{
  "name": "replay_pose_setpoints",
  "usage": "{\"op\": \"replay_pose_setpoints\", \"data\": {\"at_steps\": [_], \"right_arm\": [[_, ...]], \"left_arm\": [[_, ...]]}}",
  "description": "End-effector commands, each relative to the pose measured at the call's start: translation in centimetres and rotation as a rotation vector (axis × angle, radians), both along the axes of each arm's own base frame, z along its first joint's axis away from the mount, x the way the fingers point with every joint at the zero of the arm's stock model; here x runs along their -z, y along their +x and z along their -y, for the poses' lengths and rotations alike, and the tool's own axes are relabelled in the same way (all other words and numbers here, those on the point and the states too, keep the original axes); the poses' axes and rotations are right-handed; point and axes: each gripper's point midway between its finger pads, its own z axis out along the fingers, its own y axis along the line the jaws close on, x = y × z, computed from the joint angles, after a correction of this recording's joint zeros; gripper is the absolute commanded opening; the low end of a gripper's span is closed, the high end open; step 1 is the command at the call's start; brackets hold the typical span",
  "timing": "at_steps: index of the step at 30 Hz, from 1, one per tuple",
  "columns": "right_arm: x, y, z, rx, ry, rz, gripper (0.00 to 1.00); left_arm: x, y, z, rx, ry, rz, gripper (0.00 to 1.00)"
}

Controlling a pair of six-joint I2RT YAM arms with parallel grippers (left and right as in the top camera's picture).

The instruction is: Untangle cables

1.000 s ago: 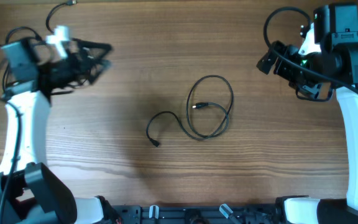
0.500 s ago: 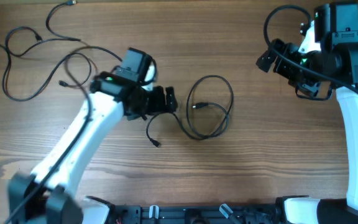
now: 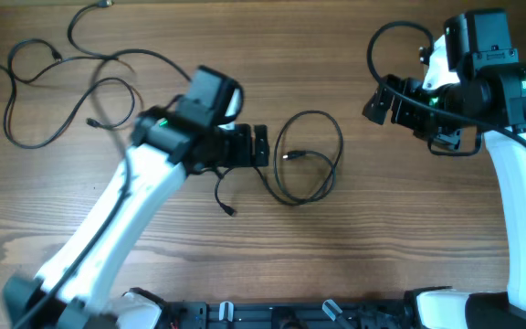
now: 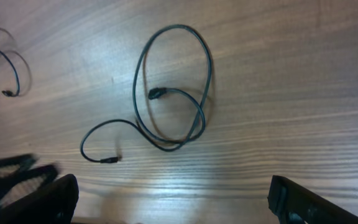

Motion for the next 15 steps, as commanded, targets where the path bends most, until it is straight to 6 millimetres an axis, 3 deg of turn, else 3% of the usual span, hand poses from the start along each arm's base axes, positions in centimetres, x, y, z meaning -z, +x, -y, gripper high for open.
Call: {"op": "replay_pose_setpoints", "data": {"at_steps": [1, 2, 5, 6, 9, 10, 11, 12, 15], "right_arm": [[0.7, -0.7, -0.3, -0.031, 0.002, -0.042, 1.00], [0.8, -0.9, -0.3, -0.044, -0.002, -0.047, 1.00], [0.9, -0.8, -0.4, -0.055, -0.001, -0.048, 1.00], [0.9, -0.8, -0.5, -0.056, 0.005, -0.051, 1.00], [0.9, -0.9, -0.4, -0.057, 0.005, -0.052, 1.00], [0.9, -0.9, -0.4, -0.057, 0.004, -0.053, 1.00], [0.9, -0.9, -0.4, -0.057, 0.004, -0.055, 1.00], [0.9, -0.9, -0.4, -0.057, 0.004, -0.055, 1.00], [0.9, -1.1, -0.4, -0.057, 0.004, -0.060, 1.00]], "left_arm": [[6.1, 1.4, -3.2, 0.011, 0.295, -0.071, 1.00], [7.3, 1.7, -3.8, 0.002, 0.335, -0.095, 1.00], [9.4, 2.7, -2.9, 0.013, 0.320, -0.111, 0.96], [10.0, 2.7, -2.5, 0.045, 0.309, -0.122, 0.90], [11.2, 1.6, -1.4, 0.108, 0.260, -0.191, 0.88], [11.3, 1.5, -1.3, 0.110, 0.255, -0.198, 0.80], [11.4, 1.4, -1.2, 0.112, 0.245, -0.204, 0.66], [11.4, 1.4, -1.1, 0.113, 0.239, -0.207, 0.61], [11.5, 1.2, -1.2, 0.116, 0.243, -0.213, 0.69]]}}
